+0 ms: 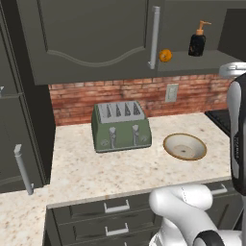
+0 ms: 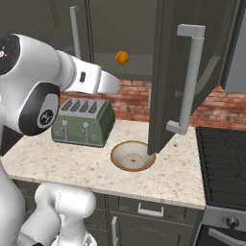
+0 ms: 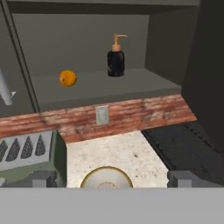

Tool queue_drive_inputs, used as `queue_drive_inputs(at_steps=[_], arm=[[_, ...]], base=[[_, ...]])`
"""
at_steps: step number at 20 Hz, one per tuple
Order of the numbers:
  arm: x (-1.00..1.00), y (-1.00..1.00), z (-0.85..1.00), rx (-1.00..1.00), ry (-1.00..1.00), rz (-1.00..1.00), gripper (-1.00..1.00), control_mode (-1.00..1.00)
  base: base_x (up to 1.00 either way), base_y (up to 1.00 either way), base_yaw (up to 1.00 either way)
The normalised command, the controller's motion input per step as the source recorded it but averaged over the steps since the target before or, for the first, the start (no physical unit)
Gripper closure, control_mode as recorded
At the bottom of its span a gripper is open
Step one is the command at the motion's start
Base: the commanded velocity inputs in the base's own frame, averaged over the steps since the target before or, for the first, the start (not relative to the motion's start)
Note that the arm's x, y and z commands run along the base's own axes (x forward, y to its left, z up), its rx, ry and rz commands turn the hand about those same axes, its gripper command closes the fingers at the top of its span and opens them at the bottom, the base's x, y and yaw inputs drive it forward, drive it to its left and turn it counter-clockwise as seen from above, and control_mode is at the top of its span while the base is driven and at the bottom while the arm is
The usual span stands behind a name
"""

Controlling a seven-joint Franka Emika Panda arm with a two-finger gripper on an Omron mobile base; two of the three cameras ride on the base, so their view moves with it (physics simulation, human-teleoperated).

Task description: Open the cabinet. Pick the mango and orange from the cabinet and place them into the bowl. Then close the cabinet.

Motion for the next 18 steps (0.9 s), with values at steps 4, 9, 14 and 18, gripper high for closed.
queue_drive_inputs(at_steps=[4,9,14,18], arm=[[0.0,0.44,0.1,0.0,0.06,0.21,-1.0,-1.0],[0.0,0.46,0.05,0.0,0.01,0.18,-1.0,-1.0],[0.0,0.45,0.03,0.0,0.0,0.11,-1.0,-1.0],[0.0,0.39,0.01,0.0,-0.04,0.04,-1.0,-1.0]], base=[[0.0,0.0,0.0],[0.0,0.0,0.0],[0.0,0.0,0.0],[0.0,0.0,0.0]])
